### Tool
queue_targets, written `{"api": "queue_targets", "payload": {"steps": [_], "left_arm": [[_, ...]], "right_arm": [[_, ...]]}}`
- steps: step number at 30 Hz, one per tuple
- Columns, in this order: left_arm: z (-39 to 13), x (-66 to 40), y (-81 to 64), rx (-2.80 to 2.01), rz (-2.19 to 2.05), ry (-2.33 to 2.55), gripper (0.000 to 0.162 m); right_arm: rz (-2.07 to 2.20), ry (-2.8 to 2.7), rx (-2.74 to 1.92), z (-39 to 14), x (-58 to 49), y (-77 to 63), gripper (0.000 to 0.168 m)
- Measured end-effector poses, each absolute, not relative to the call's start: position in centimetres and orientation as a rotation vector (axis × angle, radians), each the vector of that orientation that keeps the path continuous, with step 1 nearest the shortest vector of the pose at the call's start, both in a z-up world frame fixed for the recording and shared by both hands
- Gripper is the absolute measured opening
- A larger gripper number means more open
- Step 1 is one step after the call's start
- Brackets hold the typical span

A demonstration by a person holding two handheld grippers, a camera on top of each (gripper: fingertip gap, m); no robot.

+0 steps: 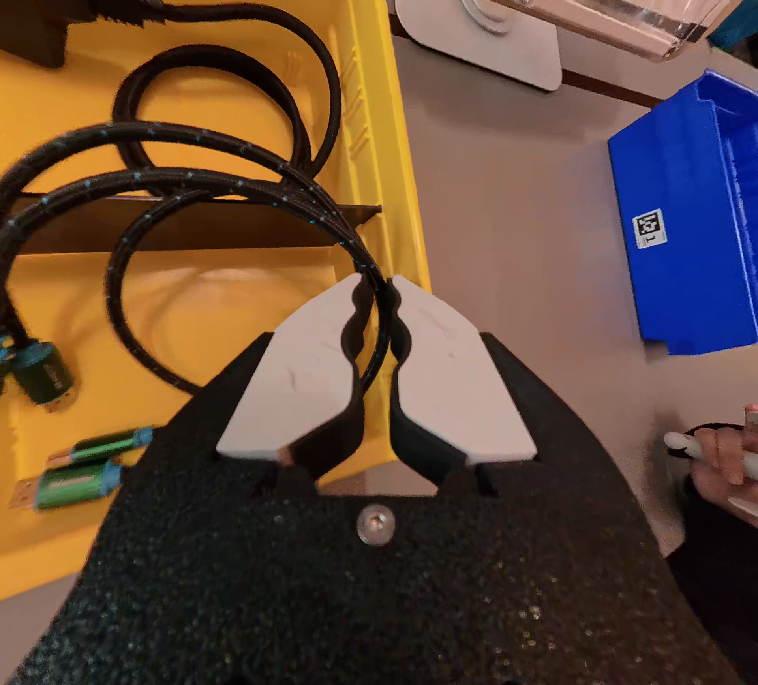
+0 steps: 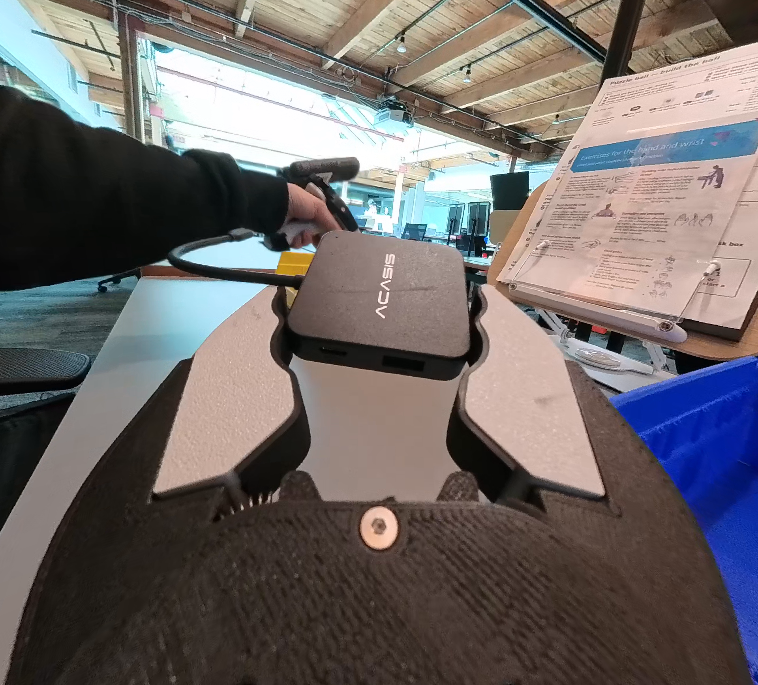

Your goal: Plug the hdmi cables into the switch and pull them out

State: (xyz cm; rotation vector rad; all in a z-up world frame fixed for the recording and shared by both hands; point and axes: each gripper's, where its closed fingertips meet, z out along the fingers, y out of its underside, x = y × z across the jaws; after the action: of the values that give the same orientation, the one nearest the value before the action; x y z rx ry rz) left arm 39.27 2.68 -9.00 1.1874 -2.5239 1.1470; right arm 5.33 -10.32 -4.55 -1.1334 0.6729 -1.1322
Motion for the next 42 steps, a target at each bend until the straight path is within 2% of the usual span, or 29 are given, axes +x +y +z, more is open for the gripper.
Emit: {"api": "queue_targets", "payload": {"steps": [4, 8, 11, 14, 16, 20, 22, 24, 28, 32, 35, 37, 39, 42], "left_arm": [[-2.0, 38.1, 4.4, 1.051, 1.334, -2.542, 0.009], [6.5, 33.6, 5.9, 0.658, 1.661, -2.539, 0.009], [8.8, 28.3, 5.7, 0.223, 1.703, -2.722, 0.006], [7.0, 22.9, 4.0, -0.323, 1.64, -2.938, 0.005], [4.0, 18.7, 2.6, -0.738, 1.555, -2.991, 0.005], [-5.6, 13.8, 1.5, -1.398, 1.172, -3.114, 0.005], [-10.1, 11.9, 1.6, -1.549, 1.091, -3.063, 0.005], [-13.4, 10.7, 2.1, -1.57, 1.064, -3.018, 0.004], [-16.6, 11.3, 3.9, -1.44, 1.067, -3.077, 0.0], [-16.3, 11.7, 5.2, -1.195, 1.194, -3.096, 0.001], [-14.0, 10.9, 3.3, -0.997, 1.365, -3.03, 0.017], [-13.7, 9.9, 1.0, -0.957, 1.363, -2.983, 0.034], [-14.1, 8.8, -1.9, -0.968, 1.332, -2.916, 0.044], [-15.2, 7.9, -6.7, -1.024, 1.344, -2.805, 0.045]], "right_arm": [[-1.134, 0.67, -1.119, -4.4, 5.2, -10.5, 0.085], [-1.085, 0.64, -1.093, -3.9, 4.9, -10.3, 0.085], [-1.064, 0.631, -1.051, -3.5, 4.6, -10.7, 0.086], [-1.065, 0.618, -0.999, -2.9, 3.8, -11.8, 0.086], [-1.065, 0.611, -0.962, -2.4, 3.0, -12.7, 0.085], [-1.05, 0.563, -0.91, -1.6, 1.2, -14.1, 0.085], [-1.039, 0.54, -0.926, -1.7, 0.8, -13.9, 0.085], [-1.025, 0.515, -0.991, -2.1, 0.8, -13.1, 0.085], [-1.029, 0.51, -1.131, -3.5, 1.5, -11.8, 0.086], [-1.051, 0.539, -1.15, -3.9, 1.3, -12.9, 0.085], [-1.059, 0.55, -1.148, -3.8, 0.1, -14.5, 0.085], [-1.051, 0.543, -1.13, -3.6, -0.7, -15.3, 0.085], [-1.043, 0.523, -1.124, -3.4, -1.4, -15.5, 0.085], [-1.052, 0.523, -1.145, -3.6, -1.8, -15.8, 0.085]]}}
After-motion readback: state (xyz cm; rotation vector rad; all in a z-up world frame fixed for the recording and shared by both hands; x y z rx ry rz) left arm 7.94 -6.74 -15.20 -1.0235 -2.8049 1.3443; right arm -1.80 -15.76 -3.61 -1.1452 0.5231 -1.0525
